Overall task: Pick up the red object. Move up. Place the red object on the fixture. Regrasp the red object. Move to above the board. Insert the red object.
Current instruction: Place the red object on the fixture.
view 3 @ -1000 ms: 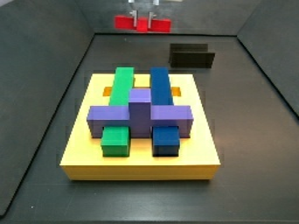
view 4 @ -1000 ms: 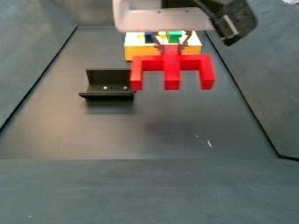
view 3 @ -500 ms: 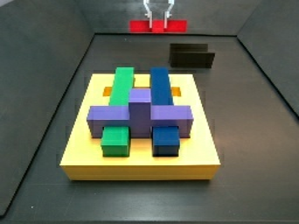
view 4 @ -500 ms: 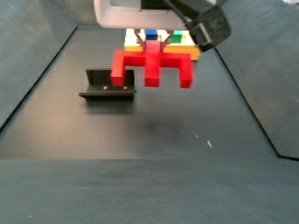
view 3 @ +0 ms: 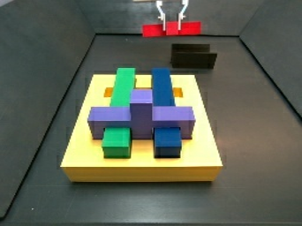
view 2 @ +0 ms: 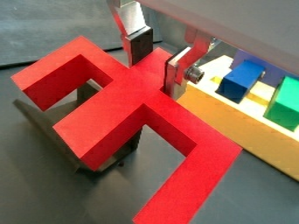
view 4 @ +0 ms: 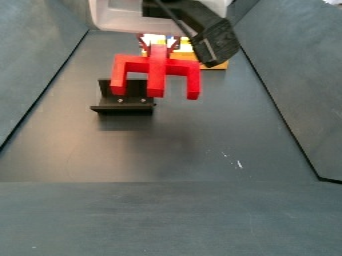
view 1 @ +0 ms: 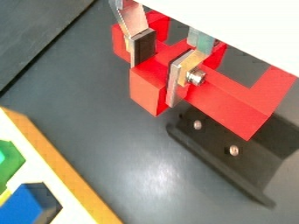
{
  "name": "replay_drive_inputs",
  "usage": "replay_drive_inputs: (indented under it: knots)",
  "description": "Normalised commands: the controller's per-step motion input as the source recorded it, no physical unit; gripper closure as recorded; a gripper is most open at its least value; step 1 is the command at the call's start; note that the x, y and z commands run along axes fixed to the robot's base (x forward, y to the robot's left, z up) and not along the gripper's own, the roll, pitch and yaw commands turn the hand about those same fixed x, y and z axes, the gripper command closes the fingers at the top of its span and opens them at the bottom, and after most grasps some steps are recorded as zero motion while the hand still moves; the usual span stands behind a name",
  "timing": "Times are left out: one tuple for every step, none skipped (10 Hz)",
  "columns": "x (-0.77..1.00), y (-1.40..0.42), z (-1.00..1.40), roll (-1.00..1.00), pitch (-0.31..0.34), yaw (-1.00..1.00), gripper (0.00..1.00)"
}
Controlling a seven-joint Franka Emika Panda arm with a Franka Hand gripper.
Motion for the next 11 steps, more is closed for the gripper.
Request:
replay_drive_inputs:
  knots:
    - [1.00, -0.20, -0.14, -0.32, 0.260, 0.00, 1.00]
    - [1.00, -0.19, -0.15, -0.32, 0.269, 0.00, 1.00]
    - [1.00, -0.14, -0.14, -0.29, 0.277, 0.00, 1.00]
    - [1.00, -0.08, -0.08, -0.17, 0.309, 0.00, 1.00]
    - [1.00, -0.09, -0.10, -0.29, 0.160, 0.00, 1.00]
    - [1.00, -0.11, -0.11, -0.34, 0.043, 0.00, 1.00]
    - [1.00, -0.14, -0.10, -0.31, 0.000, 0.00, 1.00]
    - [1.00, -0.14, -0.10, -0.29, 0.000, 0.00, 1.00]
    - [0.97, -0.06, -0.13, -0.22, -0.023, 0.00, 1.00]
    - [0.93, 0.00, -0.12, -0.23, 0.000, 0.00, 1.00]
    - [0.79, 0.17, -0.07, -0.23, 0.051, 0.04, 1.00]
